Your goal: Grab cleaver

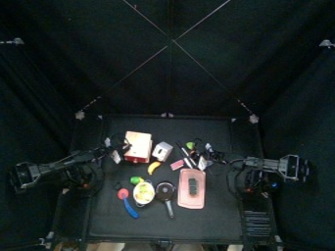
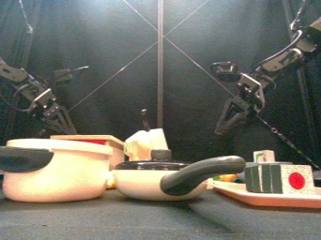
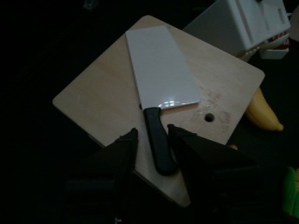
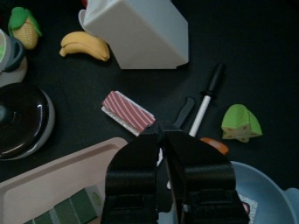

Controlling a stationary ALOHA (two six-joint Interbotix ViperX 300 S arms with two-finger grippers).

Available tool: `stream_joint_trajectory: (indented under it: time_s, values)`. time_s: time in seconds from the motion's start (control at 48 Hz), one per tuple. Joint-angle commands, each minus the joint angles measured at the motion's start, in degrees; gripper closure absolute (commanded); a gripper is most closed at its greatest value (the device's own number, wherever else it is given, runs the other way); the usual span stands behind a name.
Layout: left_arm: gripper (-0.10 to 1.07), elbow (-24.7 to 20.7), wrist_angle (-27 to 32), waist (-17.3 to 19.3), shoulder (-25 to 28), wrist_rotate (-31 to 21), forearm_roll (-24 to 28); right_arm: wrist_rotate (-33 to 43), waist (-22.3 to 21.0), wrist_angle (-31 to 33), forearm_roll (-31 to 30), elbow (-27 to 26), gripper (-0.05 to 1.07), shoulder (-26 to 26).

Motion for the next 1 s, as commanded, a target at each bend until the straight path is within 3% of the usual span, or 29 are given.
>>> stream_joint_trajectory:
  time_s: [0.0, 0.208, 0.542, 0.979]
  values:
    - [0.42, -0.88, 0.26, 0.26, 0.26, -0.09, 0.09, 0.00, -0.35, -0.53, 0.00, -0.79, 0.59, -0.53]
    - [0.57, -2.20, 0.26, -0.79, -2.20, -0.18, 0.09, 0.00, -0.35, -0.53, 0.09, -0.62, 0.59, -0.62]
    - [0.57, -2.37, 0.97, -5.89, -9.23, -0.26, -1.23, 0.00, -0.35, -0.53, 0.35, -0.62, 0.59, -0.62]
    - [0.57, -2.90, 1.14, -7.38, -9.40, 0.00, -2.20, 0.00, -0.35, -0.53, 0.79, -0.79, 0.59, -0.62]
